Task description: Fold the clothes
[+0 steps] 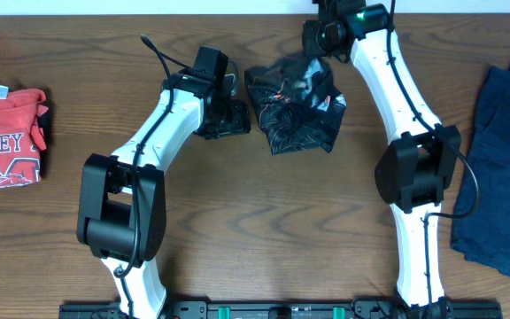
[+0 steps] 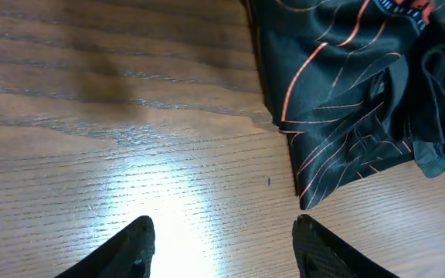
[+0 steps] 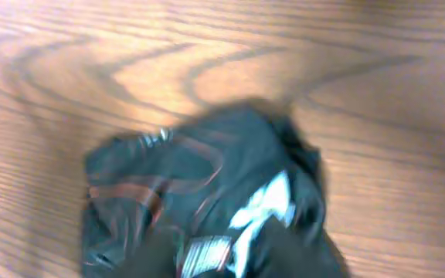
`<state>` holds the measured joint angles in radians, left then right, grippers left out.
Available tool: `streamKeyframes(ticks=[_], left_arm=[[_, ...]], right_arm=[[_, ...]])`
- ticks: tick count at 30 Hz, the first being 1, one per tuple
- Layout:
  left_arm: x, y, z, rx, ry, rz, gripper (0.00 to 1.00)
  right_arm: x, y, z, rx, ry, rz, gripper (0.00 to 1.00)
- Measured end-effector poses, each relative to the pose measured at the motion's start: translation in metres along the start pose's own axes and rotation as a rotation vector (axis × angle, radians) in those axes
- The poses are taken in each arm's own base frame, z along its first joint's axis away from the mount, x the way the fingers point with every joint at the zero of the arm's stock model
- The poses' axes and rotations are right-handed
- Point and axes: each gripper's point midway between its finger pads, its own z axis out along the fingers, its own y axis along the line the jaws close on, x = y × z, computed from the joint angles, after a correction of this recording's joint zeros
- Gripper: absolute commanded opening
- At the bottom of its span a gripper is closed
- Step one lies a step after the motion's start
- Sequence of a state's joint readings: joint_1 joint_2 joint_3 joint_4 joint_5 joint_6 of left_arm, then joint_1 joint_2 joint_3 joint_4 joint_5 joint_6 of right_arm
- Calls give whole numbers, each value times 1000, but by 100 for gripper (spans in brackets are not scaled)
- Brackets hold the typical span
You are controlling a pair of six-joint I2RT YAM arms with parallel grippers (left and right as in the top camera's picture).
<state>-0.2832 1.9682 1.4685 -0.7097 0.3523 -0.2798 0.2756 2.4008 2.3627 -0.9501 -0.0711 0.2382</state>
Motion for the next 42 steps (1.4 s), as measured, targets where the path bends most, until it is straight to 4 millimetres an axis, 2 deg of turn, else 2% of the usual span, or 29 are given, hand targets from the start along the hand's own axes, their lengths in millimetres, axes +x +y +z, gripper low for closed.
streamKeyframes(ticks=[1, 3, 4, 7, 10, 12, 15, 18, 21, 22, 25, 28, 30, 32, 38, 42], left_arm=[[0, 0, 0, 0, 0, 0, 60], [0, 0, 0, 0, 0, 0, 60], [0, 0, 0, 0, 0, 0, 60], [0, 0, 0, 0, 1, 0, 60], [0, 0, 0, 0, 1, 0, 60], [0, 0, 0, 0, 1, 0, 60], [0, 0, 0, 0, 1, 0, 60], [0, 0, 0, 0, 1, 0, 60], [0, 0, 0, 0, 1, 0, 60], [0, 0, 0, 0, 1, 0, 60], [0, 0, 0, 0, 1, 0, 60], [1, 0, 0, -2, 5, -1, 60], [4, 1, 0, -5, 14, -4, 60], [6, 2, 0, -9, 24, -8, 60], [10, 3, 0, -14, 38, -12, 60], [9, 3, 0, -14, 38, -12, 60]], right_arm=[[3, -3, 0, 17, 9, 2, 80], [7, -7, 0, 35, 25, 3, 59], [10, -9, 0, 49, 40, 10, 57], [29, -15, -2, 77, 114, 18, 61], [52, -21, -6, 104, 209, 30, 56], [61, -23, -6, 112, 240, 36, 54], [74, -25, 0, 122, 279, 38, 54], [92, -26, 8, 135, 331, 42, 60], [107, -23, 13, 145, 368, 52, 61], [110, -22, 14, 148, 376, 56, 60], [119, -20, 24, 151, 381, 72, 47], [121, -20, 38, 145, 355, 90, 33], [119, -21, 44, 142, 334, 101, 15], [112, -21, 48, 136, 303, 122, 2], [90, -26, 53, 121, 218, 161, 1], [69, -28, 44, 119, 167, 174, 1]])
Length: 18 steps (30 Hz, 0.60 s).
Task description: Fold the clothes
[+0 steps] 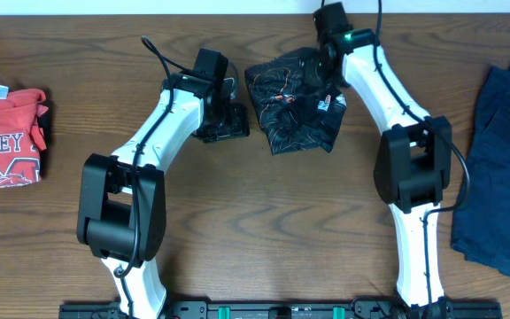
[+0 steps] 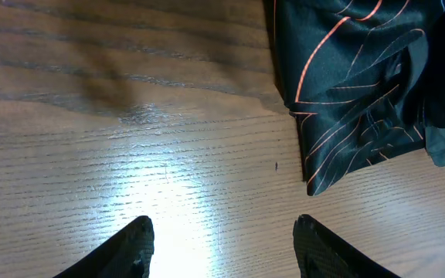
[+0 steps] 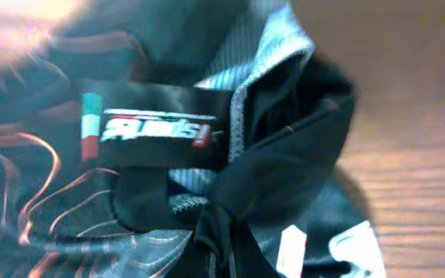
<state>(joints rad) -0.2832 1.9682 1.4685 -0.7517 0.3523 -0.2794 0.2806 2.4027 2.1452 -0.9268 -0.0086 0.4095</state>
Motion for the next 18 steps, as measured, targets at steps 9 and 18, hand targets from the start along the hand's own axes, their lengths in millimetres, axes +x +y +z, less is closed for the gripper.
streamKeyframes(ticks=[9, 18], left_arm=[[0, 0, 0, 0, 0, 0, 60], [0, 0, 0, 0, 0, 0, 60]], right_arm=[[-70, 6, -41, -49, -224, 27, 2], [-68, -5, -40, -23, -208, 42, 97]])
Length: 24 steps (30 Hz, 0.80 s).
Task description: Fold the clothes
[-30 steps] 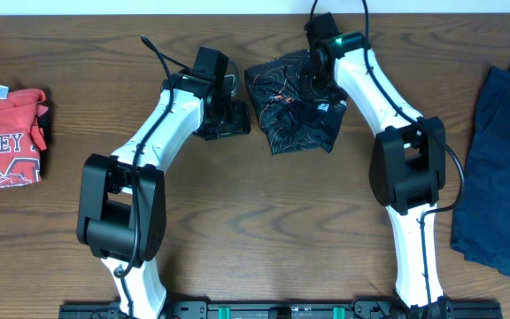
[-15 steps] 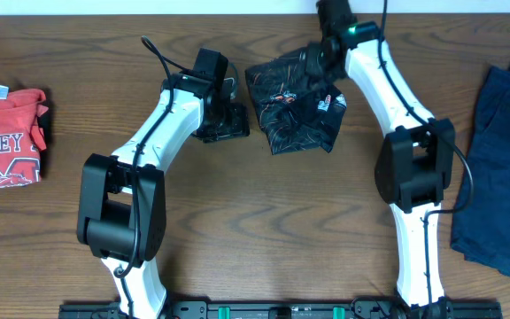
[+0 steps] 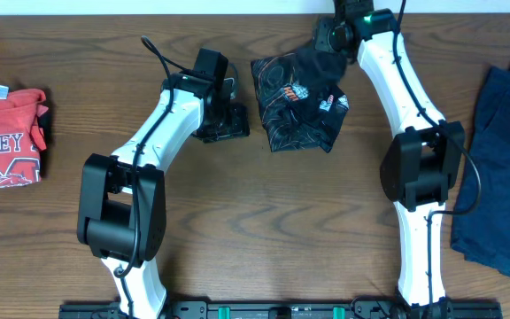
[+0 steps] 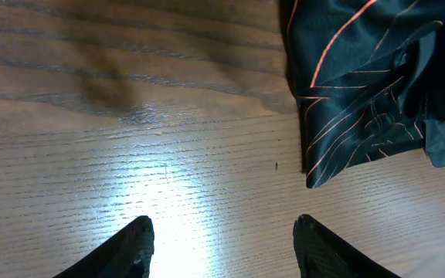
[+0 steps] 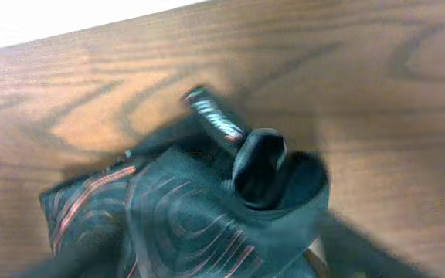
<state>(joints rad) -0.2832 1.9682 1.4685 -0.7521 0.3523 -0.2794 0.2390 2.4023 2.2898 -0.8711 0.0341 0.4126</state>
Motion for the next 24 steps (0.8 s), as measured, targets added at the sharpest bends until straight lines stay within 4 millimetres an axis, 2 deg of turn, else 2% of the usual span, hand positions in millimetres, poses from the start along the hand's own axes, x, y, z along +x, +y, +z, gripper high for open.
streamKeyframes(ticks=[2, 5, 6, 8, 16, 20, 24], left_arm=[[0, 0, 0, 0, 0, 0, 60], [0, 0, 0, 0, 0, 0, 60], [0, 0, 0, 0, 0, 0, 60], [0, 0, 0, -1, 2, -1, 60], [1, 0, 0, -1, 3, -1, 60], [1, 0, 0, -1, 3, -1, 60], [1, 0, 0, -1, 4, -1, 61]], right_arm=[[9, -3, 0, 15, 34, -4, 86], [29, -10, -2, 49, 113, -6, 80], [41, -14, -4, 69, 162, -5, 70], [54, -16, -6, 87, 212, -12, 64], [102, 3, 19, 93, 292, -42, 63], [116, 14, 27, 84, 301, -24, 62], [123, 14, 34, 88, 304, 21, 62]])
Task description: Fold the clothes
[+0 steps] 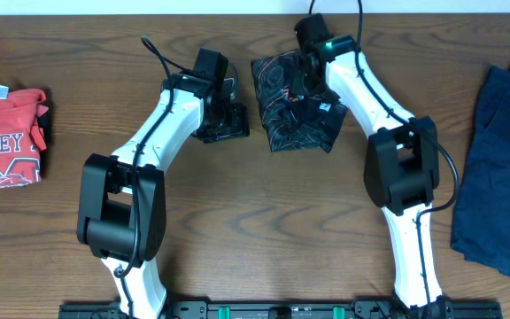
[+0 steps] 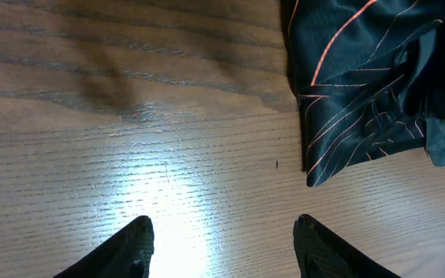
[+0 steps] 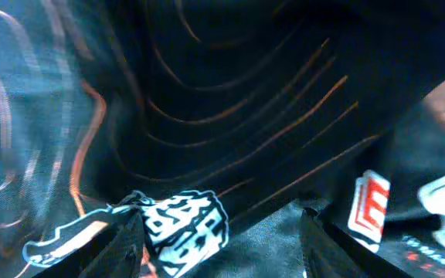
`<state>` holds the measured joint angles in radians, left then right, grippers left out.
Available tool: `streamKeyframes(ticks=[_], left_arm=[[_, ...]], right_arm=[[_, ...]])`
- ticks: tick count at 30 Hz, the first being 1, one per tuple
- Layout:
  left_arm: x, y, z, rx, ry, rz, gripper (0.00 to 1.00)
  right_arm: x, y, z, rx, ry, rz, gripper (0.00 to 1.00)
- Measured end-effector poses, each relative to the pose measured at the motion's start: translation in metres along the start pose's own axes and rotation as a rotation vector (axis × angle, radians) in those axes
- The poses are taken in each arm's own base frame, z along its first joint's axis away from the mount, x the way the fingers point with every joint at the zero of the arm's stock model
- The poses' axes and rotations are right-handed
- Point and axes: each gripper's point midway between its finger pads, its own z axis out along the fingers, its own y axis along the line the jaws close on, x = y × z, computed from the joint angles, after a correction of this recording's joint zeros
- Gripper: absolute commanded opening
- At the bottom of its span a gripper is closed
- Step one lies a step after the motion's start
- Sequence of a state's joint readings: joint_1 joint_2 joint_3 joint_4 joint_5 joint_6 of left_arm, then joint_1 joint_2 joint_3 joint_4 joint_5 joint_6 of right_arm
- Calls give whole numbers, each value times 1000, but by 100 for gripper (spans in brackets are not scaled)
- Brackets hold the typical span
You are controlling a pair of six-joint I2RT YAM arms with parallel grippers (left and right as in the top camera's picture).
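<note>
A crumpled black garment (image 1: 297, 113) with thin orange lines and white logos lies at the back middle of the table. My right gripper (image 1: 301, 78) is low over its upper part. In the right wrist view that gripper (image 3: 219, 243) is open, its fingers (image 3: 122, 243) wide apart just above the black cloth (image 3: 230, 100), a white logo patch between them. My left gripper (image 1: 233, 115) is just left of the garment; in the left wrist view it (image 2: 222, 235) is open over bare wood, with the garment's edge (image 2: 361, 93) at upper right.
A folded red shirt (image 1: 7, 133) lies at the table's left edge. A dark blue garment (image 1: 503, 159) is spread at the right edge. Bare wooden table (image 1: 264, 230) stretches in front of the black garment.
My right gripper was high at the table's back edge above the garment's upper right. Now it is down and further left, close over the cloth, open. The left gripper has not moved.
My right gripper first hung above the crumpled garment's back. Then it was down on its upper right part, close on the cloth. Then it stood high at the back edge, the garment's top reshaped. Now it is low over the cloth, open. The left gripper stayed open beside it.
</note>
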<state>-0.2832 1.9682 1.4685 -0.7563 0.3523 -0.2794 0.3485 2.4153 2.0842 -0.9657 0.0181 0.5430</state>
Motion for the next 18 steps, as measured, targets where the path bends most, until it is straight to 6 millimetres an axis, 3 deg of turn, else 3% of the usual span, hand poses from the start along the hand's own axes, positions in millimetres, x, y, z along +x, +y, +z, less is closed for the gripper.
streamKeyframes(ticks=[11, 16, 18], left_arm=[[4, 1, 0, -6, 16, -5, 61], [5, 2, 0, -7, 20, -6, 60], [5, 2, 0, -7, 20, -6, 61]], right_arm=[[-26, -4, 3, -42, -78, 132, 41], [-36, -5, 2, -59, -107, 170, 14], [-35, -4, 2, -60, -107, 176, 10]])
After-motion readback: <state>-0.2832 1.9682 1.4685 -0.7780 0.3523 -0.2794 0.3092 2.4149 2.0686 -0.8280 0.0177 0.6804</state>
